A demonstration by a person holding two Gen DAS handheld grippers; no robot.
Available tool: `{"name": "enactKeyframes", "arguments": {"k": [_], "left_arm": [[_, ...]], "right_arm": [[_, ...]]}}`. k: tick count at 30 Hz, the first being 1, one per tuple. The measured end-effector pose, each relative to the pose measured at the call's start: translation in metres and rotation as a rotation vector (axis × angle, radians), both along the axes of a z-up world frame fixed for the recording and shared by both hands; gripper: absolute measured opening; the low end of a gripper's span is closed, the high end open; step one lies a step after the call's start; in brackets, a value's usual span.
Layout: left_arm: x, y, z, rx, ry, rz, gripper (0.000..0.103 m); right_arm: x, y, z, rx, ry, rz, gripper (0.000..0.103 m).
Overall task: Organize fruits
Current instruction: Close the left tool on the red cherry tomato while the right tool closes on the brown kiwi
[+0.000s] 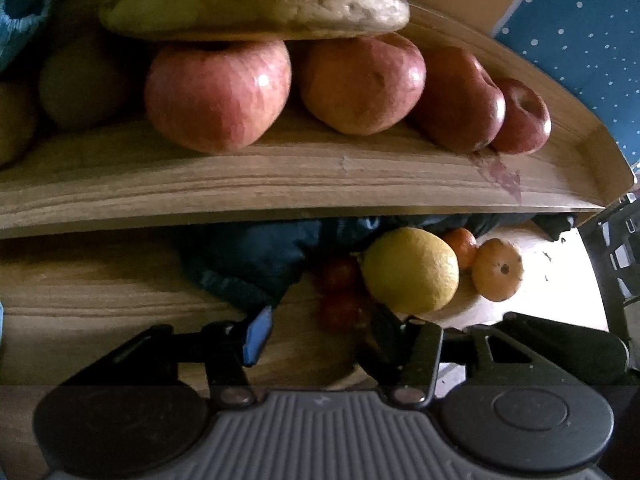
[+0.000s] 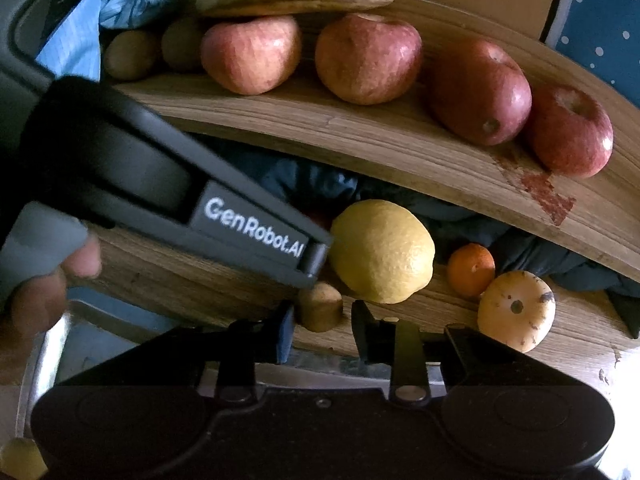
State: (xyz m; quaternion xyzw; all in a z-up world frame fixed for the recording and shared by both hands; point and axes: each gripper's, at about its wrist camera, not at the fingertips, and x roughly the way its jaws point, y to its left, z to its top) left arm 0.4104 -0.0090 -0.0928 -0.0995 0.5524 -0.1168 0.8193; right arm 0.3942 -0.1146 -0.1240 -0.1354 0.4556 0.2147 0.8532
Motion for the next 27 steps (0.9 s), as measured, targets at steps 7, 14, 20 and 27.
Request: {"name": "enactKeyframes", "arguments": {"k": [7, 14, 20, 27], "left_arm": [[0.001, -0.003, -0.002, -0.016, 0.005, 0.006, 0.058], [0.009, 0.001, -0.005, -0.018, 0.021, 0.003, 0.050], [0.006, 0.003, -0.006, -0.012, 0.021, -0.005, 0.048], [0.009, -0.001, -0.006, -0.015, 0.019, -0.019, 0.038]], "right_arm": [[0.001, 0.000, 0.000, -0.001, 0.000, 0.002, 0.032], [0.001, 0.000, 0.001, 0.009, -0.001, -0.004, 0.031], [0.003, 0.001, 0.003, 0.014, 0.001, -0.012, 0.027], [0.003, -0.002, 0.002, 0.013, 0.002, -0.005, 0.026]]}}
